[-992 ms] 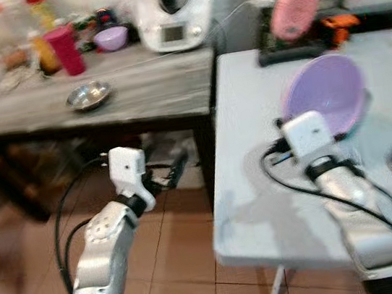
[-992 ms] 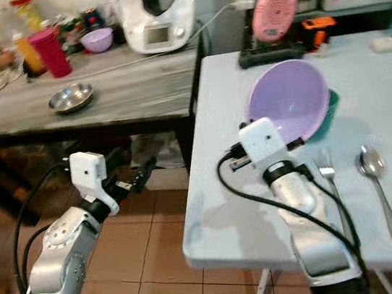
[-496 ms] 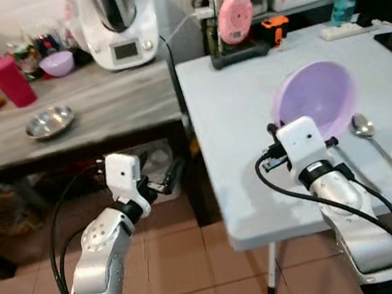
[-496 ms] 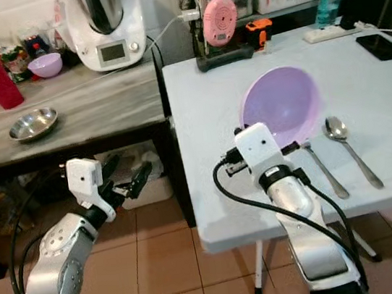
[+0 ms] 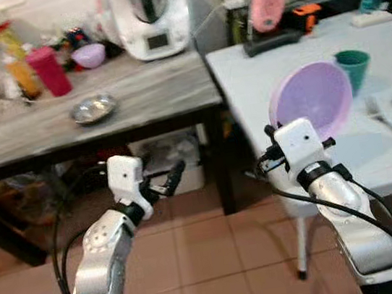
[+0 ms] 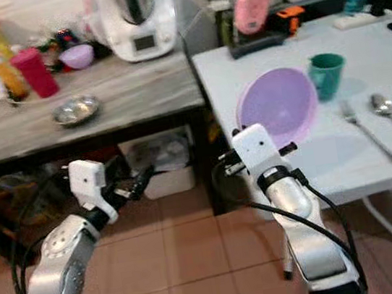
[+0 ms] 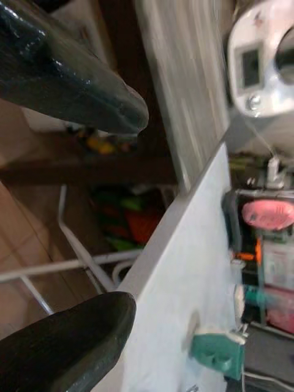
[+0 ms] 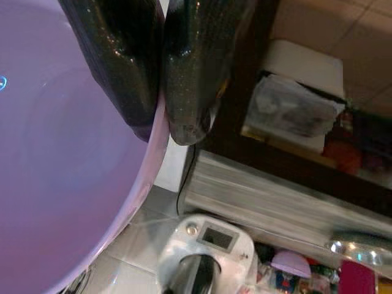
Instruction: Setting the table
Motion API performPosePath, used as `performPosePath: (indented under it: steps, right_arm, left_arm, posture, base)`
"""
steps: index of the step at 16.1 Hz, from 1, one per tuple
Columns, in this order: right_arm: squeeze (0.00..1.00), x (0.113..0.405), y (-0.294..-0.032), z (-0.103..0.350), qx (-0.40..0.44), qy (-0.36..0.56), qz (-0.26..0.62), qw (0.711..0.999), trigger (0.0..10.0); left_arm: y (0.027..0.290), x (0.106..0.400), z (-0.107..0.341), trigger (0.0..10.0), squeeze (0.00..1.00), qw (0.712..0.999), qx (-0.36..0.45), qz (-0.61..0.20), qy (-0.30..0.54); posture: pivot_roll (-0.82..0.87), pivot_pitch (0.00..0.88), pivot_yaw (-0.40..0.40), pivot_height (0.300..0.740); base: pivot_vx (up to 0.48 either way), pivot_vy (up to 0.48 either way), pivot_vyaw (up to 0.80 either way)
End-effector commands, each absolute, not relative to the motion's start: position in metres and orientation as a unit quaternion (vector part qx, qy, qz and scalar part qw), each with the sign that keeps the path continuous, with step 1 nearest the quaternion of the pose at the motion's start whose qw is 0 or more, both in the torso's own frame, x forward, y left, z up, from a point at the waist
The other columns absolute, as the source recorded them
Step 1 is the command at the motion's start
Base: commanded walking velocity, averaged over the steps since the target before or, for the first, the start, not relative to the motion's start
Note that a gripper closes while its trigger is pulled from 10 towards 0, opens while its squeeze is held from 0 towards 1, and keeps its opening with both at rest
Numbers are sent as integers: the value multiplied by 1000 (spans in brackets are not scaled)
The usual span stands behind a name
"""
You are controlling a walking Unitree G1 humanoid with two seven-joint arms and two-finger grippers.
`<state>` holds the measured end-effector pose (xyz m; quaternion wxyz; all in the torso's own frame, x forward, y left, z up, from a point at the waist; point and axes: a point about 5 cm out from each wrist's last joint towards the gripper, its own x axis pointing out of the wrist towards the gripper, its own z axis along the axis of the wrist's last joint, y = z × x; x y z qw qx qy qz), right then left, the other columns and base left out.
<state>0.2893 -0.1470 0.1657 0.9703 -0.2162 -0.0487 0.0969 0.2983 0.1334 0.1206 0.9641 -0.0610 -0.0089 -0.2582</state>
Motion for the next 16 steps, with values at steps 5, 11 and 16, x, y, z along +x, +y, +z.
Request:
performPosePath:
  steps: [5, 11, 16]
  right_arm:
    - [0, 288, -151, 169, -223, -56, 97, 968, 10000]
    - [0, 286, -151, 170, -235, -60, 104, 965, 10000]
    - [0, 286, -151, 169, -235, -61, 104, 964, 10000]
  left_arm:
    - [126, 300, 124, 10000, 0, 963, -62, -261, -18]
    - [121, 296, 126, 10000, 0, 957, -77, -280, -24]
    - [120, 296, 126, 10000, 0, 954, -79, -288, -24]
  posture:
    - [-274, 0, 113, 740]
    - [-277, 0, 111, 740]
    - [-281, 0, 116, 740]
  base:
    - [0, 288, 0]
    - [0, 0, 0]
    - [166, 0, 0]
